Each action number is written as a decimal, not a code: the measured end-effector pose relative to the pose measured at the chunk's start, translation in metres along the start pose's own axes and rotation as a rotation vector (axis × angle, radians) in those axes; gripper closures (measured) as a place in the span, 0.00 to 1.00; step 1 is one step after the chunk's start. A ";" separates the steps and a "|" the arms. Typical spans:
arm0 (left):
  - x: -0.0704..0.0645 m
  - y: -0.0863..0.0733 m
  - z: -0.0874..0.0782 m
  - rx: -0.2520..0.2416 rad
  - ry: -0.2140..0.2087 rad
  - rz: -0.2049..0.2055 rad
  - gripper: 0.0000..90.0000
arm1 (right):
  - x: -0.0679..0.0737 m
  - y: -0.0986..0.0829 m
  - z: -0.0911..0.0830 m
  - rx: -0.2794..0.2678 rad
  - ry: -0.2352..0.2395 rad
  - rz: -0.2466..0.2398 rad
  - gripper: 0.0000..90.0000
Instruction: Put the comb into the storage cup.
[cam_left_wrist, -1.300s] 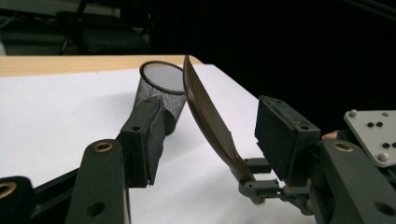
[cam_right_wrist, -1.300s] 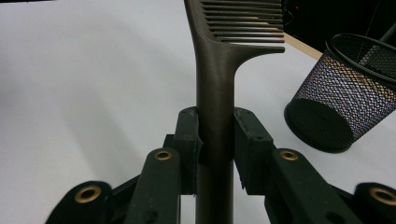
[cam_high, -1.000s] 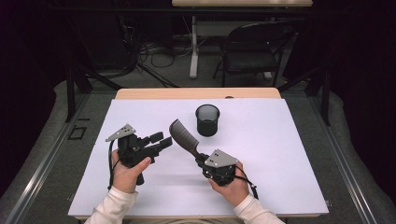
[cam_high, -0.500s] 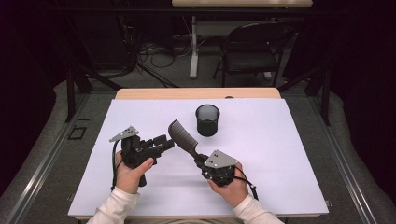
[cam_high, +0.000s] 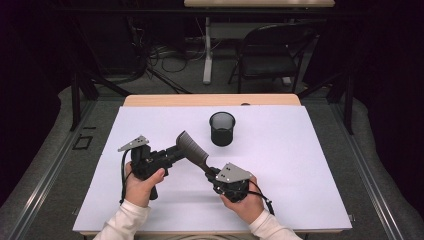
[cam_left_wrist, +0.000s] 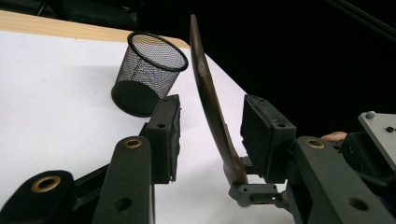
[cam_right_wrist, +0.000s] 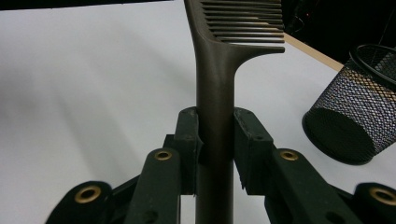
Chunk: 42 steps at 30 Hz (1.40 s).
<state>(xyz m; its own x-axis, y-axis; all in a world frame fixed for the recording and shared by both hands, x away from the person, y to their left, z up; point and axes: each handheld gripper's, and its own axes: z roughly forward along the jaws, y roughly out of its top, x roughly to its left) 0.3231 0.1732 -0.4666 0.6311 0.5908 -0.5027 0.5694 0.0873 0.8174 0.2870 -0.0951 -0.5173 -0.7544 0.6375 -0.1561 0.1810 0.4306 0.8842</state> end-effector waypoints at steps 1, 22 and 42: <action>0.000 0.000 0.000 0.001 -0.002 0.001 0.65 | 0.001 0.000 0.000 0.001 0.000 -0.001 0.81; 0.002 -0.001 0.001 0.007 -0.025 -0.023 0.74 | 0.013 0.002 0.003 -0.005 0.035 -0.023 0.81; 0.003 -0.004 -0.002 -0.041 0.002 -0.068 0.85 | 0.016 0.001 0.005 -0.004 0.044 -0.026 0.81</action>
<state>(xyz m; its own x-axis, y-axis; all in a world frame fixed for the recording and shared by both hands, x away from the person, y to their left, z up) 0.3217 0.1760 -0.4714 0.5906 0.5839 -0.5570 0.5891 0.1598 0.7921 0.2783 -0.0812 -0.5207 -0.7860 0.5972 -0.1599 0.1580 0.4441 0.8819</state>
